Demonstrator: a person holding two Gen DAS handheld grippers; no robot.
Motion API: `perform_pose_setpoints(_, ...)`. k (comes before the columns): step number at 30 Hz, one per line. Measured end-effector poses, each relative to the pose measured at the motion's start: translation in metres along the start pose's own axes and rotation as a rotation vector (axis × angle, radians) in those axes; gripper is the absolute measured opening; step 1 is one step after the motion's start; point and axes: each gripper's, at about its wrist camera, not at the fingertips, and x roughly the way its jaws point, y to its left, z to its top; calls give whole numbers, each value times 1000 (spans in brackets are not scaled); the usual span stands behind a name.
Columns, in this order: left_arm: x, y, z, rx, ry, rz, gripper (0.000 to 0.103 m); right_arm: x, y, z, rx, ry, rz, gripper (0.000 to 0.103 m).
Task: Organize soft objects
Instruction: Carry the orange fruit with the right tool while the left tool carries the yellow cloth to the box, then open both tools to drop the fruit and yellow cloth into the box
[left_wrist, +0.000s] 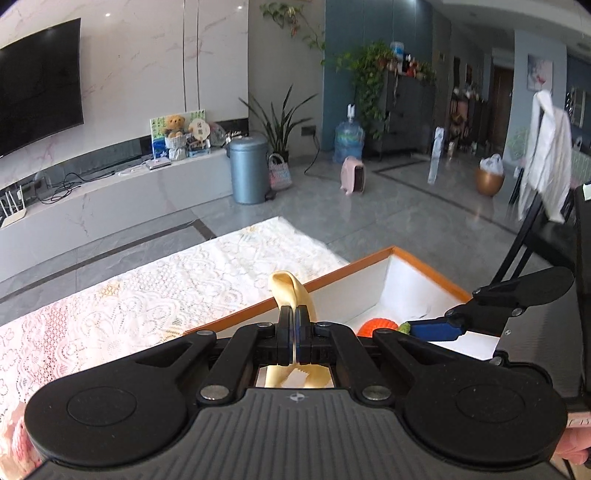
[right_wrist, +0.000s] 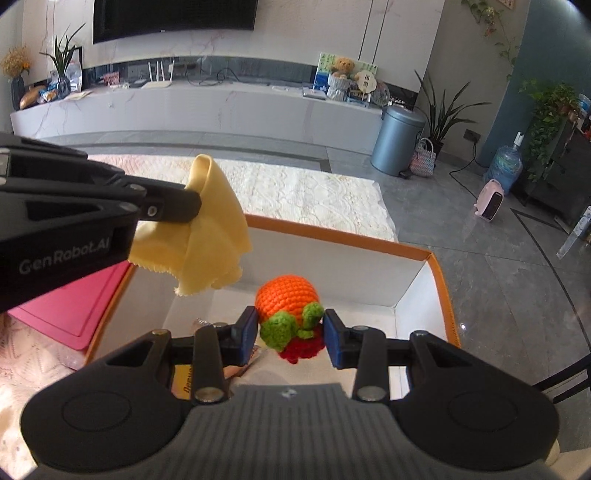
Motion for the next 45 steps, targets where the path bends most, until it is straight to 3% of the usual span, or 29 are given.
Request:
perform_pose_setpoints(18, 33, 0, -16, 65, 96, 34, 5, 48, 18, -1, -115, 66, 24, 37)
perform_pose_setpoints(24, 25, 4, -20, 45, 65, 37, 36, 46, 19, -2, -137, 71, 16, 53)
perform_pose_setpoints(26, 23, 6, -19, 26, 62, 26, 55, 44, 20, -2, -145, 72, 5, 66)
perform_pose_setpoints(28, 18, 7, -19, 19, 46, 21, 62, 41, 21, -3, -149, 68, -3, 73)
perform_pose_setpoints(33, 9, 8, -18, 12, 39, 25, 62, 32, 26, -4, -158, 82, -25, 74)
perform_pose_setpoints(39, -13, 14, -18, -14, 7, 18, 62, 19, 30, -7, -179, 62, -69, 81)
perform_pose_setpoints(45, -45, 18, -23, -42, -45, 15, 62, -15, 34, -9, -107, -24, -106, 81)
